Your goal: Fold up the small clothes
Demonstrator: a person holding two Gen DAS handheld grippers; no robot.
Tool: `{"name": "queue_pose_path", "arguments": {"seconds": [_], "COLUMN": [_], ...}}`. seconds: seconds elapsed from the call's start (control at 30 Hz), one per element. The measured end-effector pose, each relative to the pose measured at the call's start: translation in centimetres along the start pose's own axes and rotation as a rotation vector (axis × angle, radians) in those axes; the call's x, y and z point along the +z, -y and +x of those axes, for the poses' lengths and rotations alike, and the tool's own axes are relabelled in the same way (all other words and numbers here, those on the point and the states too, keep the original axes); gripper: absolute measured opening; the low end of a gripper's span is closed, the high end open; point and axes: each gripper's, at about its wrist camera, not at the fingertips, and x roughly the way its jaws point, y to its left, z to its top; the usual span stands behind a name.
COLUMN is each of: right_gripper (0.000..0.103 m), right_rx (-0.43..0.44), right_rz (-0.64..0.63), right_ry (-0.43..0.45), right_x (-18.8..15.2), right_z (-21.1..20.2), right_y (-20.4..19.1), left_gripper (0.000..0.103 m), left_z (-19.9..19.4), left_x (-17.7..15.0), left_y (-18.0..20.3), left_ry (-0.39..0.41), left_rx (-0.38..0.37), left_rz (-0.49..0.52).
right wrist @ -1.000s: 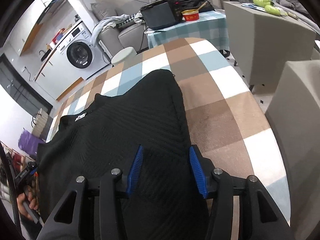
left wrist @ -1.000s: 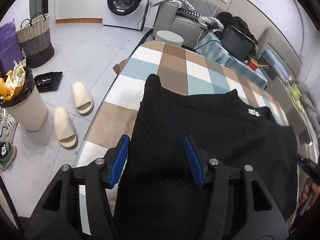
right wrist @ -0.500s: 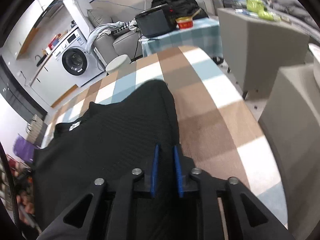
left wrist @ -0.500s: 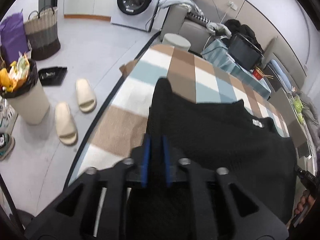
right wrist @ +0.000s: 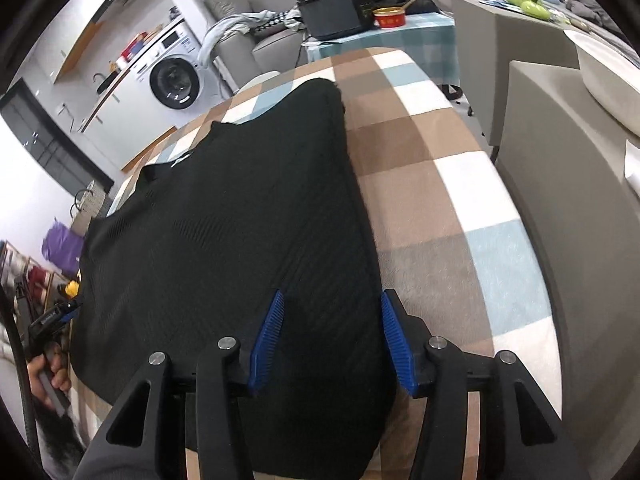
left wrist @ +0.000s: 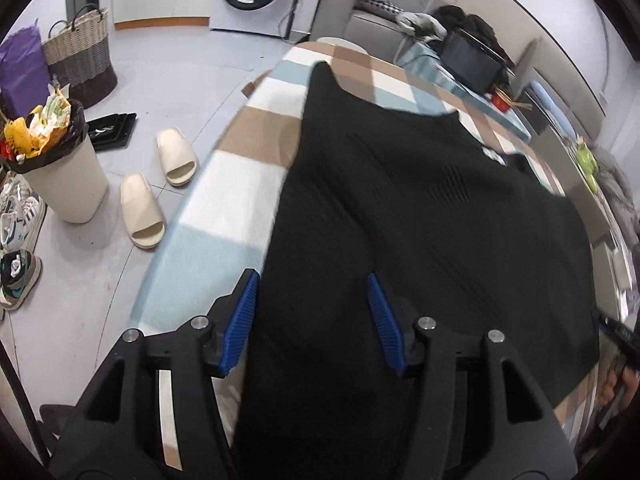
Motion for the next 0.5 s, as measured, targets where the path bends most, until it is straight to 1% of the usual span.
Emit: {"name": "queue_pose_path", "arguments": {"seconds": [0.03, 0.07, 0.1, 0.13, 0.17, 0.2, 0.23, 0.33, 0.4, 0.43, 0.47, 0.5], "right_gripper": [0.047, 0.033, 0.023, 0.019, 0.015, 0.014, 0.014, 0.013, 0.015, 0.017, 0.022, 0.028], "right_rx": [0.001, 0.006, 0.008, -0.002, -0.012, -0.013, -0.014, -0.02, -0.034, -0.039, -0.039, -0.04], "right_rz": [-0.01, -0.031, -0.046, -0.061, -0.085, -0.092, -0.09, -0.099, -0.115, -0.11, -0.092, -0.078], "right_ry": [-0.001, -0.007, -0.01, -0.015, -0.021, -0.028, -0.04, -0.061, -0.048, -0.038, -0.03, -0.016], "right_x": [-0.1, -0.2, -0.4, -0.5, -0.8, -1.0, -1.4, -2.5, -3.1, -3.0, -3.0, -2.9], "right_z": [0.0, 0.1, 0.2, 0.2, 0.1, 0.0, -0.2, -0.8, -1.4, -1.6, -1.9, -2.4], "right_y": [-0.2, -0.7, -1.0, -1.3, -1.8, -2.0, -2.1, -2.4, -2.6, -2.6, -2.4, -2.3], "left_gripper": [0.052, 0.05, 0.033, 0.014, 0.012, 0.01, 0.01, 0.01, 0.011, 0.015, 0.019, 0.026], "left_z": [-0.3, -0.5, -0.7, -0.9, -1.2, -1.4, -1.5, -2.2, -2.6, -2.9, -3.2, -3.4], "left_x": [-0.5, -0.9, -1.3, -1.6, -1.9, -2.0, -2.1, -2.3, -2.3, -2.3, -2.4, -2.5], "left_y": [0.3, 0.5, 0.8, 1.1, 1.5, 1.8, 1.8, 1.0, 0.6, 0.4, 0.3, 0.1], "left_ry": [0.004, 0.008, 0.014, 0.017, 0.023, 0.033, 0.038, 0.037, 0.034, 0.035, 0.032, 0.029], "left_rx": [0.01, 0.013, 0.005, -0.008, -0.008, 0.006, 0.015, 0.006, -0.002, 0.001, 0.014, 0.027], "left_rz": [0.018, 0.029, 0.044, 0.064, 0.097, 0.113, 0.122, 0.094, 0.071, 0.061, 0.055, 0.051]}}
